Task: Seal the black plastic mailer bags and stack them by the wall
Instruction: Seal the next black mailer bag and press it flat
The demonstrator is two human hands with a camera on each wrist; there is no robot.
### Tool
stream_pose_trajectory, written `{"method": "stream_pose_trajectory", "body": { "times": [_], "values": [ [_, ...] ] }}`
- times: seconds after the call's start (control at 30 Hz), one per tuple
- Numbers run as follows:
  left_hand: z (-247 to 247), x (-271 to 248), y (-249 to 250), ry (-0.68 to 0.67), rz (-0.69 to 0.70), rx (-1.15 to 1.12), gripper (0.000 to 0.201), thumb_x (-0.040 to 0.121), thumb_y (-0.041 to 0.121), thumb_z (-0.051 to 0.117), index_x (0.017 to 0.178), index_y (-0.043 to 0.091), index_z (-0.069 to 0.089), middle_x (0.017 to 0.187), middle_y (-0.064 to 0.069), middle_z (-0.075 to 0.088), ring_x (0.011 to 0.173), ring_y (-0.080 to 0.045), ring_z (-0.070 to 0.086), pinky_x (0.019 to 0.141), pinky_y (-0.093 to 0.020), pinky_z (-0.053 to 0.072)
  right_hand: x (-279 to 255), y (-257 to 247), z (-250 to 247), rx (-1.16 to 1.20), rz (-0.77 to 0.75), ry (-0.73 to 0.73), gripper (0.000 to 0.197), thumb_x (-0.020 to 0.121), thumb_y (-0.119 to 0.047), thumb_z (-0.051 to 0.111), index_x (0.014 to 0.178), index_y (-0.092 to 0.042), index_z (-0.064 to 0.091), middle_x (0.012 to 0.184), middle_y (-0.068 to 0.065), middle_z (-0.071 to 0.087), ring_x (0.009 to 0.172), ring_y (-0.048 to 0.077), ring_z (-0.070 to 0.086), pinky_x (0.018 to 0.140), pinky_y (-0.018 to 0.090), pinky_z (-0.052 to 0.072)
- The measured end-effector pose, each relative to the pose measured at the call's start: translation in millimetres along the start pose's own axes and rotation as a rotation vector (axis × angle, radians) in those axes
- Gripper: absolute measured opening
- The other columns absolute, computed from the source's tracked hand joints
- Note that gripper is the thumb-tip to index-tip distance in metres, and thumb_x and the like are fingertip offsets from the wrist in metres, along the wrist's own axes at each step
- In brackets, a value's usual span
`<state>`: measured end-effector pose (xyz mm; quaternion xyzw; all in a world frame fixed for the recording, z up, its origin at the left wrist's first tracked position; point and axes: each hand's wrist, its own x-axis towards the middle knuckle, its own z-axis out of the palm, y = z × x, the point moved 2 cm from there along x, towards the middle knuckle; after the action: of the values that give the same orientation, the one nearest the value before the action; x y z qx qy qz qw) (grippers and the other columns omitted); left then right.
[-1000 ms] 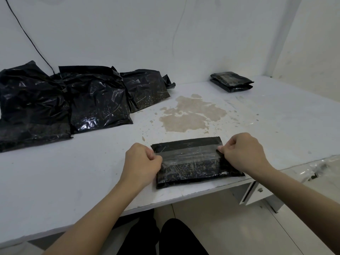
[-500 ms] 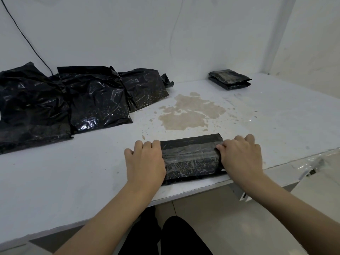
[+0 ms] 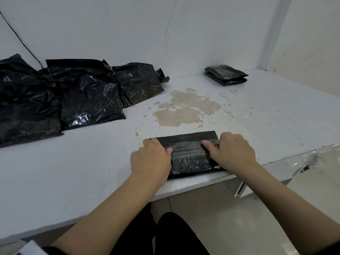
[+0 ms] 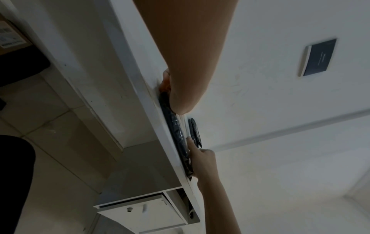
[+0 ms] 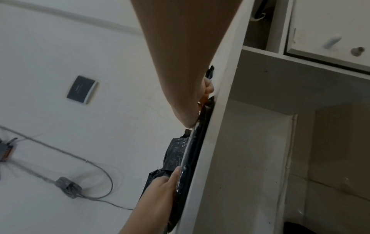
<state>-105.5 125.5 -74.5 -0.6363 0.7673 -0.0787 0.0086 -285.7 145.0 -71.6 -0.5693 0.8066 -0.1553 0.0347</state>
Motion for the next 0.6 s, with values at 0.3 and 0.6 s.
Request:
{"method": "stream_pose_trajectory", "body": {
  "times": [0.3, 0.6],
  "values": [
    [-13.5, 22.0, 22.9, -0.273, -0.140, 0.140, 0.081, 0.090, 0.070, 0.009, 0.094, 0.008, 0.061, 0.090, -0.006, 0.057, 0.072, -0.021, 0.050, 0.071, -0.037, 0.027, -0.7, -6.8, -1.6, -0.017, 0.008, -0.024, 0.055, 0.093, -0.062, 0.033, 0.077, -0.011, 0.043, 0.071, 0.001, 0.043, 0.079, 0.026, 0.049, 0.065, 0.030, 0.035],
    [-12.7, 32.4, 15.0, -0.351, -0.112, 0.133, 0.047, 0.096, 0.025, 0.040, 0.140, 0.041, 0.038, 0.092, -0.002, 0.040, 0.063, -0.020, 0.037, 0.078, -0.041, 0.021, 10.4, -7.2, -1.2, -0.020, 0.041, -0.090, 0.064, 0.082, -0.074, 0.045, 0.067, -0.012, 0.038, 0.069, 0.001, 0.045, 0.057, 0.016, 0.041, 0.046, 0.025, 0.029]
  ]
}}
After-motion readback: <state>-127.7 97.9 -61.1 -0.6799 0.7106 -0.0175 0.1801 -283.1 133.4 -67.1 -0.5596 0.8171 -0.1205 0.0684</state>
